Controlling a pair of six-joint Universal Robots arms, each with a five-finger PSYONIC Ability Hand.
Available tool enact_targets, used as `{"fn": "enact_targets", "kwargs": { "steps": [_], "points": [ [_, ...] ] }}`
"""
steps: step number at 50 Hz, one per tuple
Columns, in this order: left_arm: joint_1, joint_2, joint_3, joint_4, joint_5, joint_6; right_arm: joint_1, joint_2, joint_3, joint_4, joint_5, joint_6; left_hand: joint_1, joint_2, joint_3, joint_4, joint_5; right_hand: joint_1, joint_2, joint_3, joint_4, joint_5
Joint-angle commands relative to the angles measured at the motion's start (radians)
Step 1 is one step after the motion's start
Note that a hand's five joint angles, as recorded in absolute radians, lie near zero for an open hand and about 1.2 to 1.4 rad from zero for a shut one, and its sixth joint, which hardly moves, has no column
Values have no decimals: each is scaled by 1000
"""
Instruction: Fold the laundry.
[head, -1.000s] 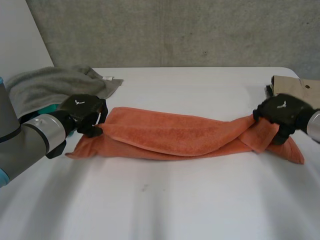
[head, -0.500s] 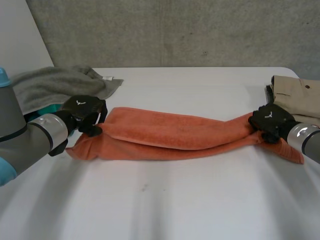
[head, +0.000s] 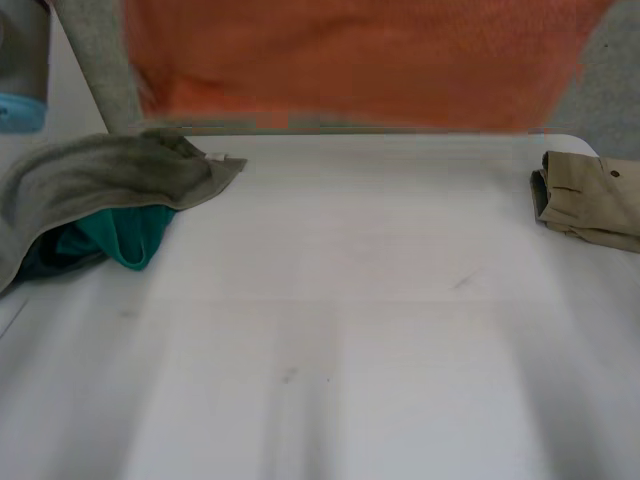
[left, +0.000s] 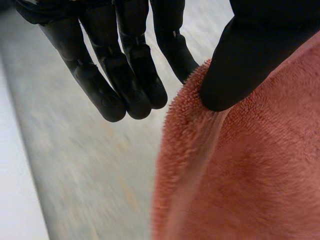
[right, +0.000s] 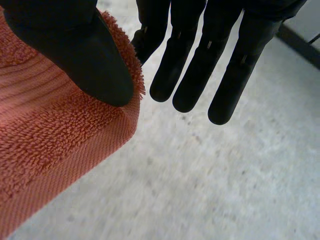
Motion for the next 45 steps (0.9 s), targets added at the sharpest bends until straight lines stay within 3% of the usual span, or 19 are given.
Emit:
{"fn": "enact_targets", "kwargs": {
  "steps": [1,7,13,22,28,33,37,45],
  "points": [
    [4,66,-220,28,73,-17,14,-50,134,90,-140,33,237,199,206,201,239,267,222,209,202,208],
    [27,97,-493,42,114,-16,9,-122,399,142,-267,24,237,199,206,201,239,267,222,209,202,208],
    [43,94,-733,62,127,-1,-38,-145,644,179,-323,-29,237,199,206,201,239,267,222,209,202,208],
    [70,3,-971,94,264,159,-135,-136,937,338,-381,-262,237,199,206,201,239,267,222,209,202,208],
    [81,-55,-997,88,308,254,-153,-140,986,421,-384,-352,220,182,189,183,222,267,222,209,202,208],
    [76,-78,-985,74,288,326,-155,-156,986,453,-378,-336,-237,-276,-269,-274,-235,267,222,209,202,208],
    [81,-104,-971,77,260,357,-156,-179,985,454,-361,-312,-384,-423,-416,-421,-382,267,222,209,202,208],
    [110,-112,-977,48,234,401,-158,-180,983,458,-333,-325,-397,-435,-428,-433,-394,267,222,209,202,208]
  ]
}}
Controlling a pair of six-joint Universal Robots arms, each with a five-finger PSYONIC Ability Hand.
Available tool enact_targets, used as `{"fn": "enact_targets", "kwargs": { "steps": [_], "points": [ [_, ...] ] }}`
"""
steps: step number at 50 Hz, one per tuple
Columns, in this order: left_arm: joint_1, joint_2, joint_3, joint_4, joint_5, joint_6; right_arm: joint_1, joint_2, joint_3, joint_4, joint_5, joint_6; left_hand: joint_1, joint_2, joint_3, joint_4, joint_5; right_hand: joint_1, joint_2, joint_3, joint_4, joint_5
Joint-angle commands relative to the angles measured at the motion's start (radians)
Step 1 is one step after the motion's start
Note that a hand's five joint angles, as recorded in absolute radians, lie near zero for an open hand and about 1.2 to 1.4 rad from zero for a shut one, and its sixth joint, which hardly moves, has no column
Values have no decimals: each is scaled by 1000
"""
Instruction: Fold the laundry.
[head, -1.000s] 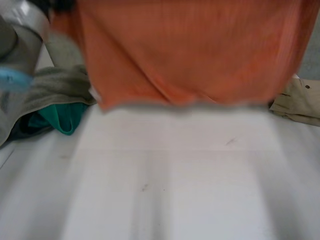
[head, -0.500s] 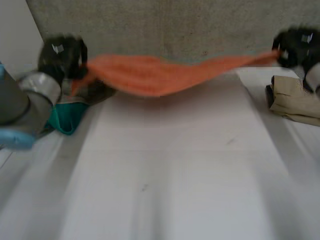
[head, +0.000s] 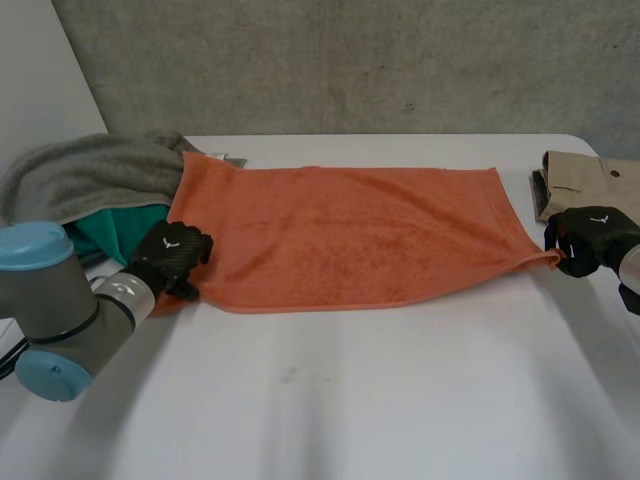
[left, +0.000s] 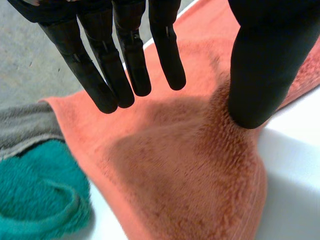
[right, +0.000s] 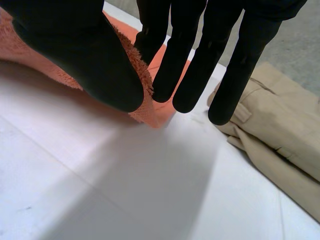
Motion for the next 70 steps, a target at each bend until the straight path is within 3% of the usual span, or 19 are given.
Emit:
{"fn": "enact_targets", "kwargs": {
  "steps": [1,17,22,26,33,38,41,45,52,55,57,64,70],
  "points": [
    [24,8,-11,-23,-21,38,2,0,-3,1,22,-17,60,67,64,69,76,267,222,206,201,201],
    [80,15,-11,-27,-10,87,11,15,-1,1,32,-60,160,167,163,169,176,267,222,206,201,201],
    [86,22,-20,-62,12,115,13,15,-3,12,30,-67,693,700,697,702,709,267,222,206,201,201],
    [86,72,-40,-134,29,118,11,4,-4,61,29,-75,694,701,697,703,710,267,222,206,201,201],
    [119,238,-123,-405,29,143,-47,-79,-15,323,29,-214,694,701,697,703,710,267,222,206,201,201],
    [164,376,-213,-665,39,225,-132,-137,-29,755,39,-487,694,701,697,703,710,267,222,206,201,201],
    [185,417,-242,-723,58,267,-177,-157,-26,892,30,-607,694,701,697,703,710,267,222,206,201,201],
    [198,437,-252,-696,106,310,-194,-160,-30,880,27,-669,694,701,697,703,710,267,222,206,201,201],
    [175,376,-212,-613,118,263,-174,-114,-60,744,12,-525,694,701,697,703,710,267,222,206,201,201],
    [166,347,-215,-513,151,213,-156,-109,-58,687,-8,-450,164,172,168,174,181,267,222,206,201,201],
    [169,330,-216,-443,157,168,-145,-108,-55,638,-13,-402,-36,-29,-32,-27,-20,267,222,206,201,201],
    [158,276,-200,-320,151,57,-119,-106,-44,509,-13,-290,-107,-100,-104,-98,-91,267,222,206,201,201],
    [150,212,-151,-313,144,75,-96,-94,-43,428,-5,-222,-84,-77,-80,-74,-67,267,222,206,201,201]
  ]
}}
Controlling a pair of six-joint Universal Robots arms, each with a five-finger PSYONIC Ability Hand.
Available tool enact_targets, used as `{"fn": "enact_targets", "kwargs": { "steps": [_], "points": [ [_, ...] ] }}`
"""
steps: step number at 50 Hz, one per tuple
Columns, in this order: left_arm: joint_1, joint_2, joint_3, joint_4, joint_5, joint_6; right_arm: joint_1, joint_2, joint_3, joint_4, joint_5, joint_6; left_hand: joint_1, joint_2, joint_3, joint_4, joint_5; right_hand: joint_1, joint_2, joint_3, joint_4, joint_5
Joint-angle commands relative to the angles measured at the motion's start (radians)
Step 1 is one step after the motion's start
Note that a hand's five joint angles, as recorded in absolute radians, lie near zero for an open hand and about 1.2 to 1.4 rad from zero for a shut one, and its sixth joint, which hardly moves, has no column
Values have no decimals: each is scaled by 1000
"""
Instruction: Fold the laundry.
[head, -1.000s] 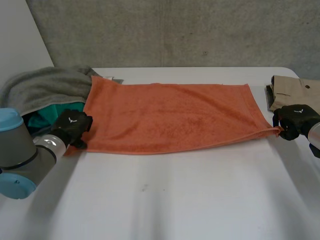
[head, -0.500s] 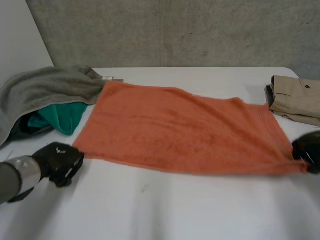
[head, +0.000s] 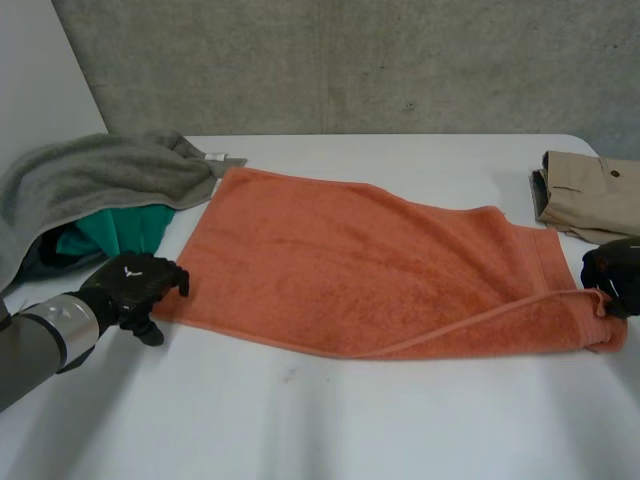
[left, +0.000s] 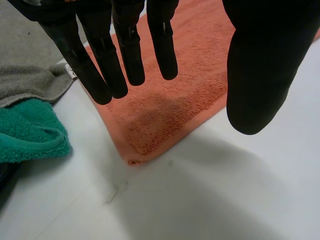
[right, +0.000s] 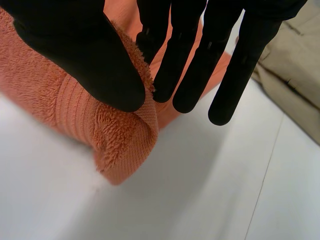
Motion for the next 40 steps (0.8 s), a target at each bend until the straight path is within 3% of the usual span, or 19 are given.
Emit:
{"fn": "enact_targets", "kwargs": {
  "steps": [1,14,40],
  "points": [
    [-8,-73,54,12,-11,9,26,12,3,-96,13,76,61,66,58,72,75,267,222,206,201,197],
    [-34,-179,177,14,-52,31,43,44,-16,-195,57,161,190,195,187,201,205,267,222,206,201,197],
    [-97,-309,353,3,-78,51,48,55,-19,-192,60,159,311,315,308,321,325,267,222,206,201,197]
  ]
}}
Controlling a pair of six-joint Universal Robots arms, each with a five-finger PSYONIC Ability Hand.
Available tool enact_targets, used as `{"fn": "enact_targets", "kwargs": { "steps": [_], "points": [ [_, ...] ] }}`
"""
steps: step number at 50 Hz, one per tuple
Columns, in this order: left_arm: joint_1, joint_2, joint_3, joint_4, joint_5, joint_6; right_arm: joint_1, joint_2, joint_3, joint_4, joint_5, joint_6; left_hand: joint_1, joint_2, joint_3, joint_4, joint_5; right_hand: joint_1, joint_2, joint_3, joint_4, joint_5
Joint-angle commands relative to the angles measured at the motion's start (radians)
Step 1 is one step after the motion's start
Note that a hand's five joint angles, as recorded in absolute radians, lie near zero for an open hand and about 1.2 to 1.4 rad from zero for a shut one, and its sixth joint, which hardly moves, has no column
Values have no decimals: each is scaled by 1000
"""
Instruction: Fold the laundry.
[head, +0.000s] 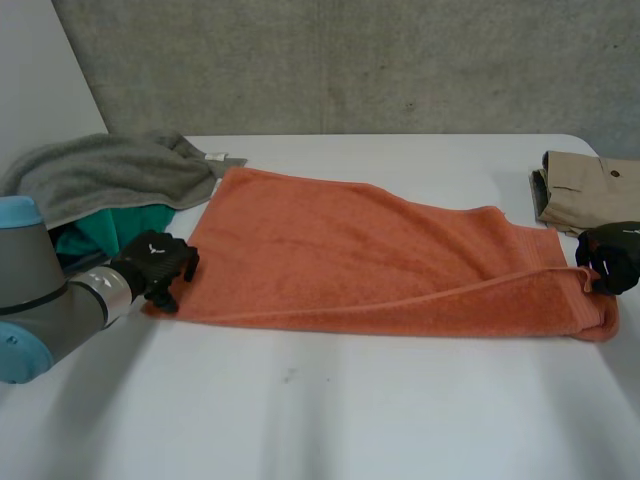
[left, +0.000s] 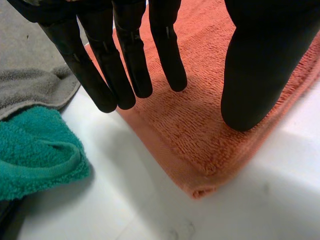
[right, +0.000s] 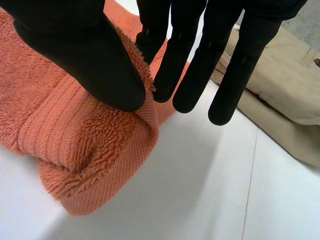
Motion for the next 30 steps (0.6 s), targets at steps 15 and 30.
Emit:
{"fn": "enact_targets", "kwargs": {
  "steps": [15,30],
  "points": [
    [12,105,-62,-81,39,-73,-5,12,-6,-18,18,3,49,49,48,47,52,267,222,206,201,197],
    [6,30,-27,-83,18,-4,-11,31,-12,-51,55,21,90,90,89,88,93,267,222,206,201,197]
  ]
}}
